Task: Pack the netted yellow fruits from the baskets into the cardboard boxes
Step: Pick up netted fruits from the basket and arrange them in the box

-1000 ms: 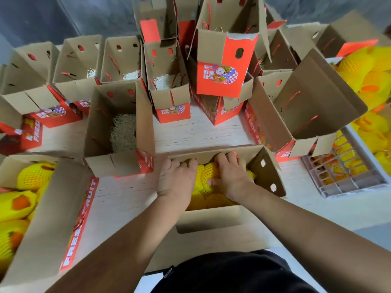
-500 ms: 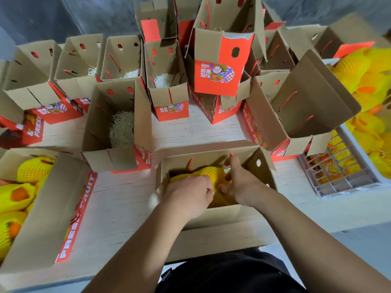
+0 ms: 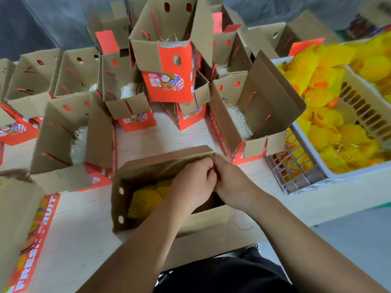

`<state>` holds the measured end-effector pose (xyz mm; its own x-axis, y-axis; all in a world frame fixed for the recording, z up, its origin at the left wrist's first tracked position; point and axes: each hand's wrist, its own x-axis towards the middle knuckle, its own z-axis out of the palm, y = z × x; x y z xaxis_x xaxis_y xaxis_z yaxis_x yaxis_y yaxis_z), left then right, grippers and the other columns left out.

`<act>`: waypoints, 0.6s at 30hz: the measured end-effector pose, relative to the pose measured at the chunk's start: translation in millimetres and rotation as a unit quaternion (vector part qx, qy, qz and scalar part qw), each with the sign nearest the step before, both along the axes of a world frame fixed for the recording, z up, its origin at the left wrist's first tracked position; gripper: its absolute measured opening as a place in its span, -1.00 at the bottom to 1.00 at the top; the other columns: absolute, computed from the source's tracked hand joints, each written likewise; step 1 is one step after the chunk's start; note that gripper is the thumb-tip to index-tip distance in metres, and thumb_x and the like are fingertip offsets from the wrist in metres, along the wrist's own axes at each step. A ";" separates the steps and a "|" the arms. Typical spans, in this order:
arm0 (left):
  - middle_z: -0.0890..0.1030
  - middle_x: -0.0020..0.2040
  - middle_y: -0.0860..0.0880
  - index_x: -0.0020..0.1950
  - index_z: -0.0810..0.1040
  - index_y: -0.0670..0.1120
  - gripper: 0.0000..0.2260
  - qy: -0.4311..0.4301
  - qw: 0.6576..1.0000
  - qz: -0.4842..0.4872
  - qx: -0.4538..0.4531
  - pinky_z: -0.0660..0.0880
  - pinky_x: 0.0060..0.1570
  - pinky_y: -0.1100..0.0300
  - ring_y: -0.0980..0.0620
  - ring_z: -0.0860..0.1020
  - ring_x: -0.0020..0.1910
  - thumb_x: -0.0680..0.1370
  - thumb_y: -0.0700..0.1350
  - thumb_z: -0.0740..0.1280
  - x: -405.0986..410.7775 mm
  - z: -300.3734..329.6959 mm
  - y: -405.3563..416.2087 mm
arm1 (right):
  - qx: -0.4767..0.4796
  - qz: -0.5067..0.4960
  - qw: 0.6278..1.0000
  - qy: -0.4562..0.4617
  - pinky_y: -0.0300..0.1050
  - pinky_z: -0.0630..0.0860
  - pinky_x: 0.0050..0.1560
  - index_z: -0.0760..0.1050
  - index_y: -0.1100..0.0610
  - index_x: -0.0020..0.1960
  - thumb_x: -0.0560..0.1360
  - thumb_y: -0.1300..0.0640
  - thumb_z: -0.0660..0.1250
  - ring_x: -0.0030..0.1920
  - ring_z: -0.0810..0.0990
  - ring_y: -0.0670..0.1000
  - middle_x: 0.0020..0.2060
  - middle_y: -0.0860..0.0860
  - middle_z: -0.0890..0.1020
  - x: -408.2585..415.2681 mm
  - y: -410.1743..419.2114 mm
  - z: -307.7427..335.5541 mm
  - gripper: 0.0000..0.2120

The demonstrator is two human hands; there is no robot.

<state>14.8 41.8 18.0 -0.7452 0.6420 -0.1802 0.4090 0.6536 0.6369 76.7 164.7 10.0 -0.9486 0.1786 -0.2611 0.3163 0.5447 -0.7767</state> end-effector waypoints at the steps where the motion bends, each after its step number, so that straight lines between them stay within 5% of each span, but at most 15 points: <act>1: 0.55 -0.26 0.05 -0.19 0.42 0.05 -0.78 -0.005 0.999 0.006 0.035 0.56 -0.16 -0.03 0.01 0.55 -0.22 0.66 -0.11 0.24 2.7 3.5 18.5 | -0.004 -0.022 0.999 0.033 -0.13 0.53 -0.01 0.47 0.02 0.19 0.52 0.32 0.19 -0.02 0.61 -0.01 -0.04 -0.02 0.64 5.4 16.4 4.6 -0.67; 4: 0.47 -0.33 0.06 -0.16 0.42 0.07 -0.80 -0.005 0.993 0.000 0.117 0.39 -0.28 0.08 0.11 0.44 -0.33 0.65 -0.13 0.25 13.9 15.3 90.4 | 0.009 -0.091 0.989 0.118 -0.39 0.45 -0.13 0.51 0.01 0.22 0.54 0.30 0.24 -0.08 0.60 -0.14 -0.05 -0.09 0.67 23.3 82.7 19.2 -0.68; 7: 0.47 -0.31 0.08 -0.09 0.50 -0.01 -0.86 0.010 0.986 -0.028 0.164 0.40 -0.25 0.04 0.10 0.43 -0.31 0.66 -0.16 0.25 29.9 20.6 174.2 | 0.008 -0.142 0.977 0.162 -0.44 0.41 -0.17 0.53 0.03 0.18 0.57 0.29 0.26 -0.10 0.59 -0.27 -0.14 -0.18 0.65 46.3 158.8 27.7 -0.74; 11: 0.58 -0.17 -0.07 -0.04 0.55 -0.12 -0.86 0.022 0.980 -0.073 0.182 0.46 -0.12 -0.13 -0.12 0.54 -0.13 0.67 -0.20 0.24 48.4 10.8 279.2 | 0.034 -0.186 0.968 0.163 -0.26 0.42 -0.18 0.54 0.05 0.20 0.60 0.24 0.28 -0.13 0.60 -0.19 -0.11 -0.15 0.65 68.7 256.1 18.5 -0.79; 15: 0.69 0.05 -0.04 0.12 0.63 -0.01 -0.84 0.100 0.988 -0.091 0.076 0.49 -0.03 -0.04 -0.14 0.62 0.07 0.68 -0.08 0.26 42.4 -14.2 337.7 | 0.117 -0.142 0.982 0.048 -0.10 0.41 -0.07 0.44 0.12 0.37 0.56 0.20 0.36 0.06 0.63 0.15 0.12 0.11 0.64 66.0 338.4 -8.4 -0.62; 18: 0.69 -0.01 0.02 0.08 0.64 0.04 -0.83 0.228 0.969 -0.088 -0.024 0.52 -0.09 0.01 -0.06 0.63 0.01 0.63 0.01 0.27 33.5 -32.2 347.0 | 0.238 -0.118 0.957 -0.121 0.15 0.48 0.25 0.27 0.11 0.48 0.57 0.08 0.37 0.34 0.46 0.29 0.33 0.22 0.46 51.5 393.2 -27.1 -0.46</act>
<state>48.3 388.8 -14.2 -0.6341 0.7654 0.1096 0.7489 0.5727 0.3333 128.1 557.9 -17.1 -0.7899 0.5329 -0.3035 0.6125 0.7099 -0.3477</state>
